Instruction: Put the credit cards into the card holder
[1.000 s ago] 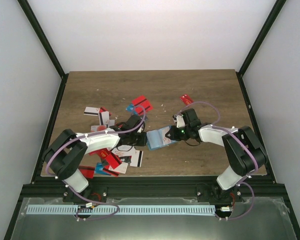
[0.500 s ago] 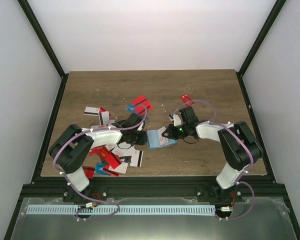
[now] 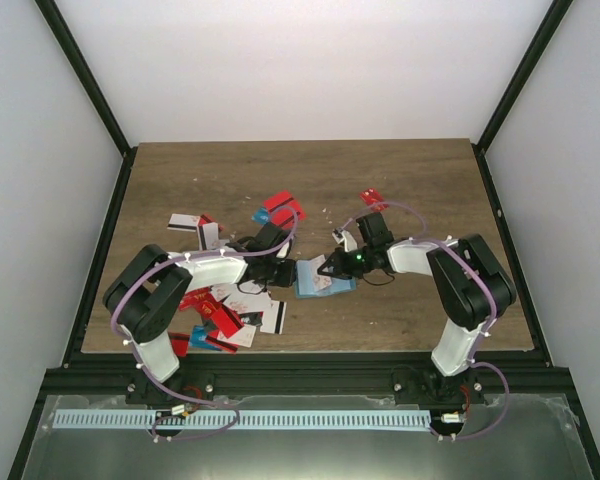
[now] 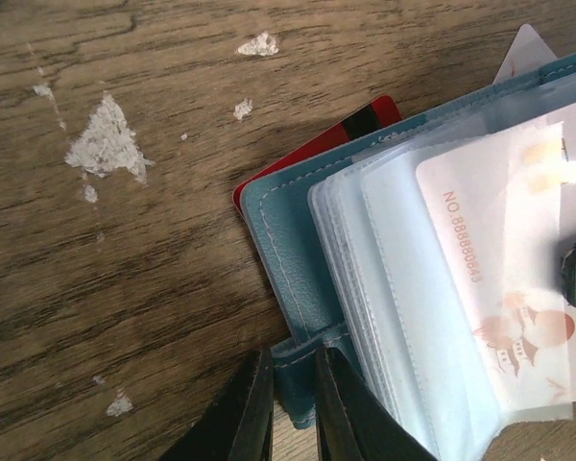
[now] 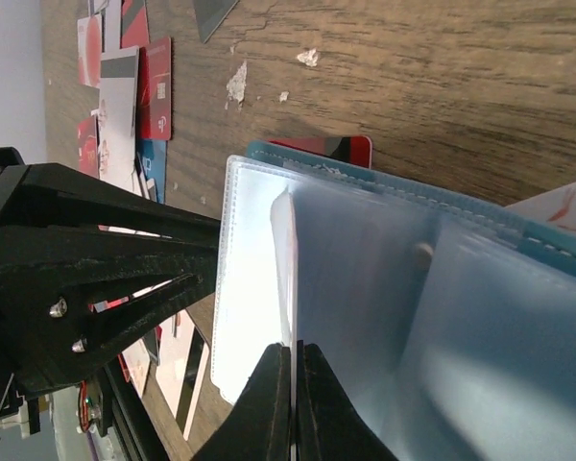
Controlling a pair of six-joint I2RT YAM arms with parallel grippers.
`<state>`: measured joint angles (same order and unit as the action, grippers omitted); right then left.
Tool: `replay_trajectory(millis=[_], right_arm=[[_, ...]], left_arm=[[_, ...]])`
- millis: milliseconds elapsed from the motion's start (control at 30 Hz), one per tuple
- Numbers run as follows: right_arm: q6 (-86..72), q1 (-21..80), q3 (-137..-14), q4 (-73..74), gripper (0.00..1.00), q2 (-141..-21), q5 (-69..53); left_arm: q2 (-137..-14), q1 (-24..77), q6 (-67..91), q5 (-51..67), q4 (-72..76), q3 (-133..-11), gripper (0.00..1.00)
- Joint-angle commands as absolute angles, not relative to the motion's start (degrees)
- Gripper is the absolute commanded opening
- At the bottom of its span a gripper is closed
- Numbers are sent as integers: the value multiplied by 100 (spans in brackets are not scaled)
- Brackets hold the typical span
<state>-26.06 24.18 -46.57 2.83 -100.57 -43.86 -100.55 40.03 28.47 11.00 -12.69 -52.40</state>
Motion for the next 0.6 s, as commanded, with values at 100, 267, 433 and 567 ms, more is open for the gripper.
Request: replay_trajectory(millis=[100,267,433,567], right_arm=[[-3120,2402,-4394,-265,1,-10250,-4608],[-3672,2404,-4032,-961,1,-10324,-4829],[-3883,2400,-3837,-1178,1,-10314,-4734],[-3937,2406,-3778,-1087,2,-10204,-4426]], left_arm=[[-10257,4020,3023,1308,-1246,-5108,15],[-10304,4018,3301,1600,-976,-4933,15],[-10290,4015,3409,1642,-889,-4805,15],[-10253,4022,3450,1635,-879,-4757,15]])
